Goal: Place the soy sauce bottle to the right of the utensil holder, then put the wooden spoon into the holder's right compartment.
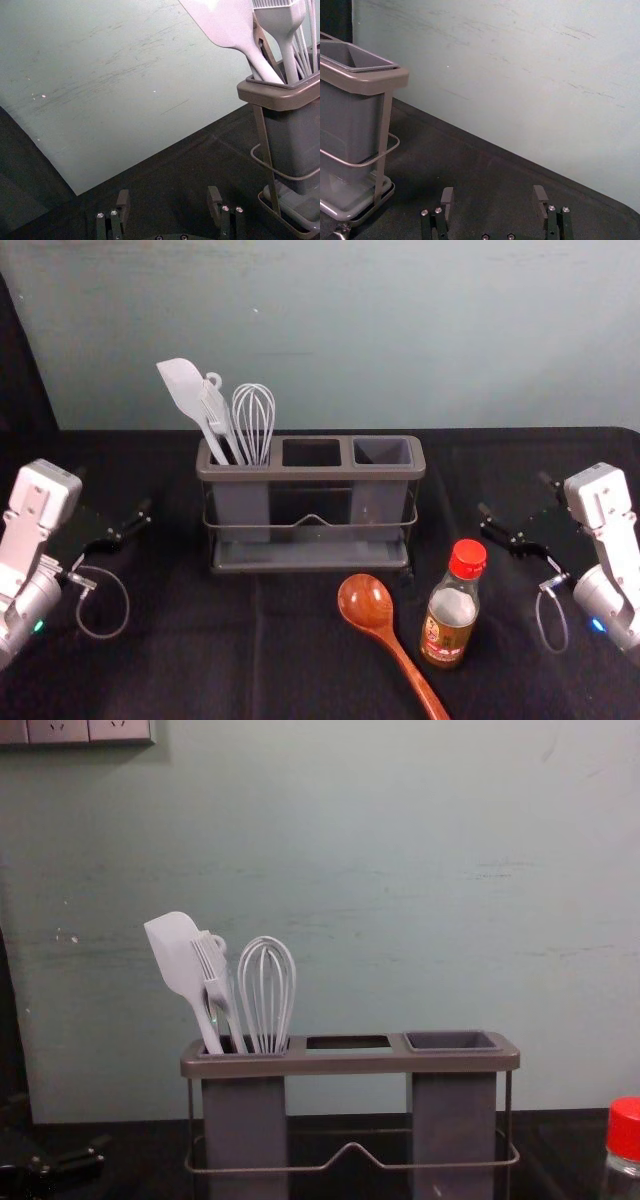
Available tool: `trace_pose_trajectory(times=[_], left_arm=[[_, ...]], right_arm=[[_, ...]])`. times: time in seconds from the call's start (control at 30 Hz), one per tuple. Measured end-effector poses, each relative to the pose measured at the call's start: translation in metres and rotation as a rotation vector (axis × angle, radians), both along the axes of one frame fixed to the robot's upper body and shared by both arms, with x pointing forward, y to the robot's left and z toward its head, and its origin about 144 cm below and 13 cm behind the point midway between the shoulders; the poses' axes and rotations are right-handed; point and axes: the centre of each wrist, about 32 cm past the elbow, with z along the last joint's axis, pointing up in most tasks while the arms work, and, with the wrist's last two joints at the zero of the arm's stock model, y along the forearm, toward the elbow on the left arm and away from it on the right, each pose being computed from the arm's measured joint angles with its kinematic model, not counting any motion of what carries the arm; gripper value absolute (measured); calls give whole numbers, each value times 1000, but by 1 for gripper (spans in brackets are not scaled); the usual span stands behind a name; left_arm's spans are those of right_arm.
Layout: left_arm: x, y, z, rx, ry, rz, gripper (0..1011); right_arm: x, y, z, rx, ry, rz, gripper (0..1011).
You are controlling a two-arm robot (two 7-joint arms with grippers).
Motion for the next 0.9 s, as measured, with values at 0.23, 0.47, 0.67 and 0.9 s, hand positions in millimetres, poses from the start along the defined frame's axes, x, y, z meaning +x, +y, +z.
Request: trace_pose_trajectory(times=[0.23, 0.47, 0.67, 0.9], left_arm=[[0, 0, 0, 0, 0, 0, 1011], [0, 0, 0, 0, 0, 0, 1012], [0, 0, 0, 0, 0, 0, 1011], [0, 0, 0, 0, 0, 0, 1011]], right_arm=[[0, 0, 0, 0, 0, 0, 1002], [0, 0, 0, 0, 0, 0, 1003], [0, 0, 0, 0, 0, 0, 1002], [0, 0, 0, 0, 0, 0, 1003]])
